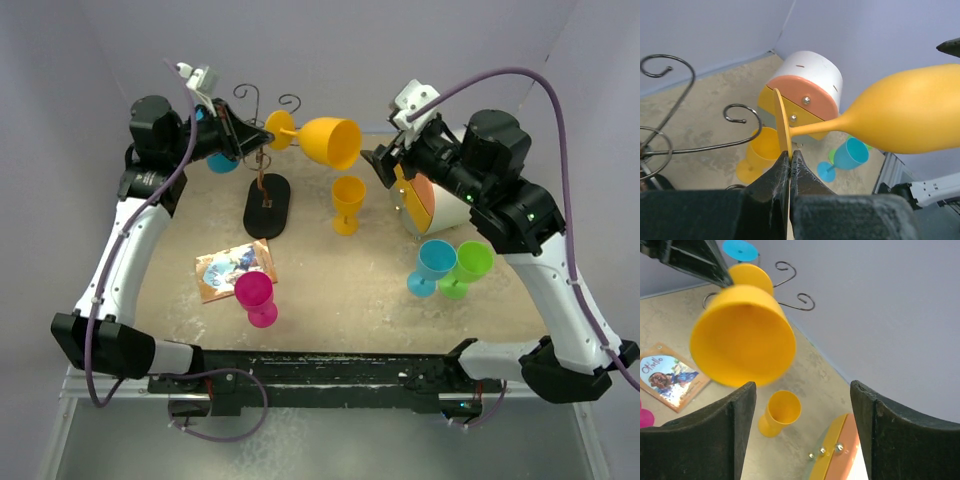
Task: Place the wine glass upside down on the wine glass rack
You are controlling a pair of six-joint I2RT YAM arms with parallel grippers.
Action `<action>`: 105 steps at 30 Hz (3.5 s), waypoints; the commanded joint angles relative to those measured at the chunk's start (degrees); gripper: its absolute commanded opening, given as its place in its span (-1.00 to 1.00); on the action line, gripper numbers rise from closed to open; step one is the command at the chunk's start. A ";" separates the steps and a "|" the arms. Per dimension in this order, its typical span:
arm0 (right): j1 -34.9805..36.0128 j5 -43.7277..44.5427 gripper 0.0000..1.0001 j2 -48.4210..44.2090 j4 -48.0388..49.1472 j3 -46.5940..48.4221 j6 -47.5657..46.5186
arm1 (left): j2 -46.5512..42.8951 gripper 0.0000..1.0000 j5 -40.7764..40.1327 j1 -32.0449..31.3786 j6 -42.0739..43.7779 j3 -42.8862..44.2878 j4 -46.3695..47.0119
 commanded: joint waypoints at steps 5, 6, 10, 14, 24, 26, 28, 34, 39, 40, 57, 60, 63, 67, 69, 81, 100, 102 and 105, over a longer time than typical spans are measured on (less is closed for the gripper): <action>-7.77 -6.97 0.81 -8.67 6.33 -6.27 2.70 | -6.14 -1.00 -6.80 5.92 1.99 2.93 -3.93; -8.29 -7.11 0.84 -9.74 7.49 -8.47 3.28 | -6.93 -1.00 -8.80 5.95 3.68 3.27 -4.71; -9.66 -7.42 0.86 -11.85 9.19 -14.69 3.91 | -9.84 -1.00 -17.86 6.73 11.10 4.67 -8.18; -9.75 -9.32 0.87 -11.66 7.16 -16.25 2.10 | -11.03 -1.00 -27.44 7.44 19.34 7.55 -11.56; -9.78 -12.77 0.87 -11.26 4.35 -26.57 -3.83 | -9.03 -1.00 -48.86 7.45 38.09 14.26 -8.33; -9.84 -12.69 0.87 -12.43 6.09 -30.08 -3.99 | -7.92 -1.00 -52.87 7.45 41.56 15.52 -6.65; -9.84 -12.84 0.87 -13.36 7.10 -32.67 -4.79 | -6.71 -1.00 -56.32 7.45 45.14 15.96 -3.90; -10.01 -14.97 0.87 -15.59 7.39 -35.55 -5.68 | -2.20 -1.00 -63.83 7.45 56.37 16.57 4.14; -10.10 -15.82 0.87 -16.05 8.01 -36.83 -5.75 | 3.39 -1.00 -66.94 7.45 64.95 18.88 9.08; -10.10 -15.98 0.87 -16.00 7.96 -36.83 -5.74 | 4.65 -1.00 -67.25 7.45 66.07 19.74 9.56; -10.19 -16.85 0.86 -16.93 8.45 -38.06 -6.00 | 14.69 -1.00 -50.52 7.36 91.82 17.92 10.34; -10.19 -17.29 0.86 -16.77 8.36 -38.22 -5.95 | 14.54 -1.00 -46.22 7.36 96.71 16.13 10.14; -10.28 -17.33 0.86 -16.82 8.39 -38.24 -5.98 | 15.24 -1.00 -44.16 7.36 102.40 15.78 8.56; -10.41 -17.49 0.86 -16.83 8.36 -38.24 -5.90 | 15.79 -1.00 -40.44 7.28 106.34 16.32 5.36; -10.53 -17.59 0.86 -16.75 8.35 -38.28 -5.92 | 15.41 -1.00 -38.00 7.25 107.04 16.35 3.79; -10.88 -17.59 0.85 -16.73 8.09 -38.58 -6.41 | 14.96 -0.98 -30.76 5.63 110.49 19.70 -7.34; -11.51 -17.59 0.85 -17.18 8.03 -38.86 -6.62 | 15.81 -1.00 -32.46 0.47 112.90 17.90 -8.64; -11.55 -17.57 0.85 -17.10 8.09 -38.86 -6.60 | 15.64 -1.00 -32.51 0.27 112.89 17.42 -8.74; -11.55 -17.57 0.85 -16.96 8.18 -38.86 -6.62 | 15.26 -1.00 -32.63 -0.05 112.90 16.85 -9.12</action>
